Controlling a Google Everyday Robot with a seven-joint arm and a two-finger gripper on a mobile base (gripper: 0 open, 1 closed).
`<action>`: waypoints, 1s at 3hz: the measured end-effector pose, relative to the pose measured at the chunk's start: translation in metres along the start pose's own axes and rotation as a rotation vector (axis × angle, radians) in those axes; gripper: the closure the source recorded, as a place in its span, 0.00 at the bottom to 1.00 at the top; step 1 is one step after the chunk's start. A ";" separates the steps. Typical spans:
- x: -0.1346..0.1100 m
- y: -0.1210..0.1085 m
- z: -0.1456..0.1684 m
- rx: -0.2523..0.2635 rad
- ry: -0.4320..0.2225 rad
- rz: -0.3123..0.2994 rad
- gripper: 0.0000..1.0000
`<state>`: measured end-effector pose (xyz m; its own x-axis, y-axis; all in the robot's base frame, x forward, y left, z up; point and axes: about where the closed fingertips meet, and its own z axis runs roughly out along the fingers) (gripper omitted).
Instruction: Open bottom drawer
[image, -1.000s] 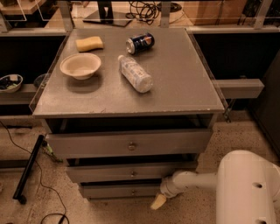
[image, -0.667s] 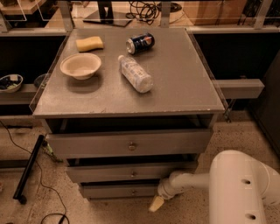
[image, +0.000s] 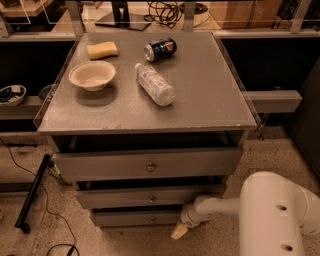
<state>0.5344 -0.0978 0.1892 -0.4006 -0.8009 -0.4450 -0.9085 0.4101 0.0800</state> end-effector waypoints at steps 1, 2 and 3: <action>0.000 0.000 0.000 0.000 0.000 0.000 0.37; 0.000 0.000 0.000 0.000 0.000 0.000 0.61; 0.000 0.000 0.000 0.000 0.000 0.000 0.92</action>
Offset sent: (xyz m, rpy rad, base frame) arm 0.0000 0.0000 0.0000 0.0000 0.0000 0.0000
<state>0.5344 -0.0978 0.1891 -0.4006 -0.8009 -0.4450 -0.9086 0.4100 0.0801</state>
